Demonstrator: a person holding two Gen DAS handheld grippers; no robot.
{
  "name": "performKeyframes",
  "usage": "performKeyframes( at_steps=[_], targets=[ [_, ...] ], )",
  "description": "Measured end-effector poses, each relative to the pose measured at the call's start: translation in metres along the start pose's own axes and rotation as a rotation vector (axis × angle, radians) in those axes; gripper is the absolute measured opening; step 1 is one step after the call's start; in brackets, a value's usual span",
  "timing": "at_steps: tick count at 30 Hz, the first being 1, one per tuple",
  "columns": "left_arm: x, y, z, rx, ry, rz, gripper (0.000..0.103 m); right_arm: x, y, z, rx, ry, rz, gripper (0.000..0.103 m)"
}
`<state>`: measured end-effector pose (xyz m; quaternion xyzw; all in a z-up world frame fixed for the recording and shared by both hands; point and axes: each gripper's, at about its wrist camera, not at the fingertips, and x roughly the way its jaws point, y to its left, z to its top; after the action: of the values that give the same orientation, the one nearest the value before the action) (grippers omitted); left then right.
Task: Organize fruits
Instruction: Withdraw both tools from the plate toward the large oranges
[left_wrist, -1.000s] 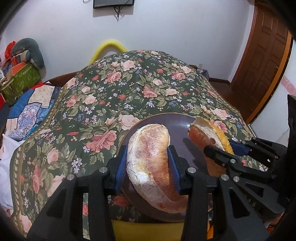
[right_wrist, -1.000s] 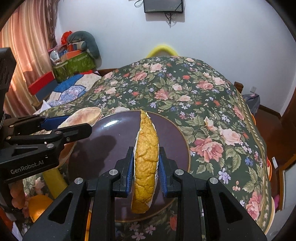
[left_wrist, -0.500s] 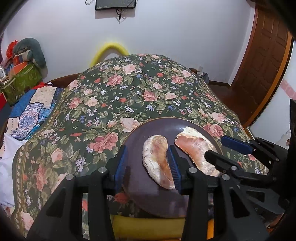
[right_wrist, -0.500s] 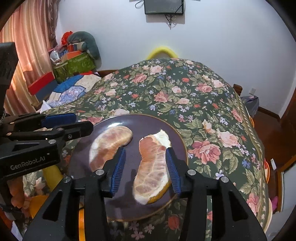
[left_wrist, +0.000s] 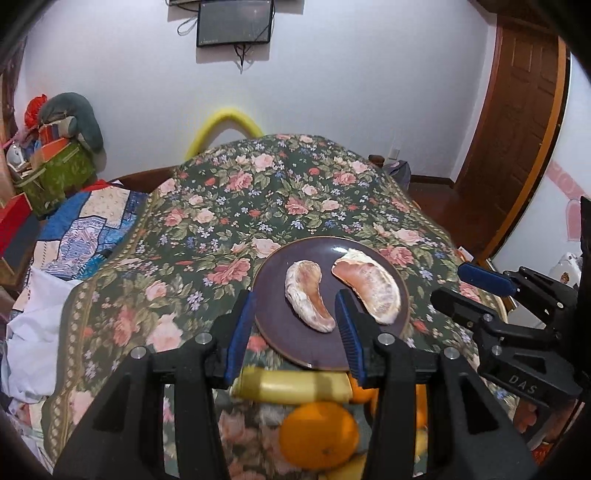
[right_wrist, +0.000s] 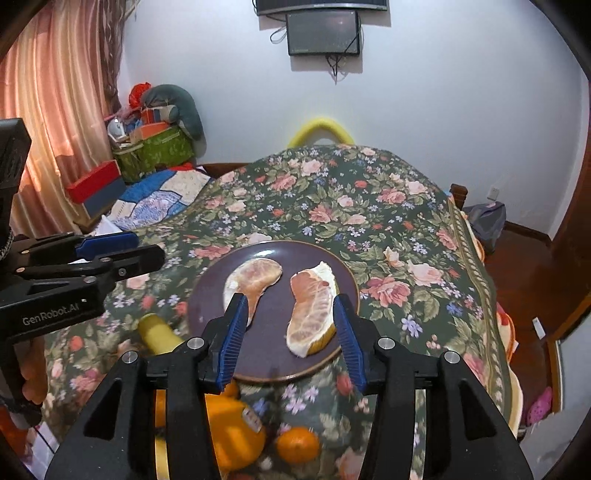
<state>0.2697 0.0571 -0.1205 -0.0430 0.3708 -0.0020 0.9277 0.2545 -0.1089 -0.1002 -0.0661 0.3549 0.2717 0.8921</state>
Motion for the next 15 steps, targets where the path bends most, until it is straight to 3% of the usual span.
performKeyframes(
  at_steps=[15],
  targets=[
    [-0.063,-0.012,-0.035,0.012,-0.032,-0.008,0.056,-0.055,0.019,-0.024,-0.008,-0.043,-0.015,0.055]
  ],
)
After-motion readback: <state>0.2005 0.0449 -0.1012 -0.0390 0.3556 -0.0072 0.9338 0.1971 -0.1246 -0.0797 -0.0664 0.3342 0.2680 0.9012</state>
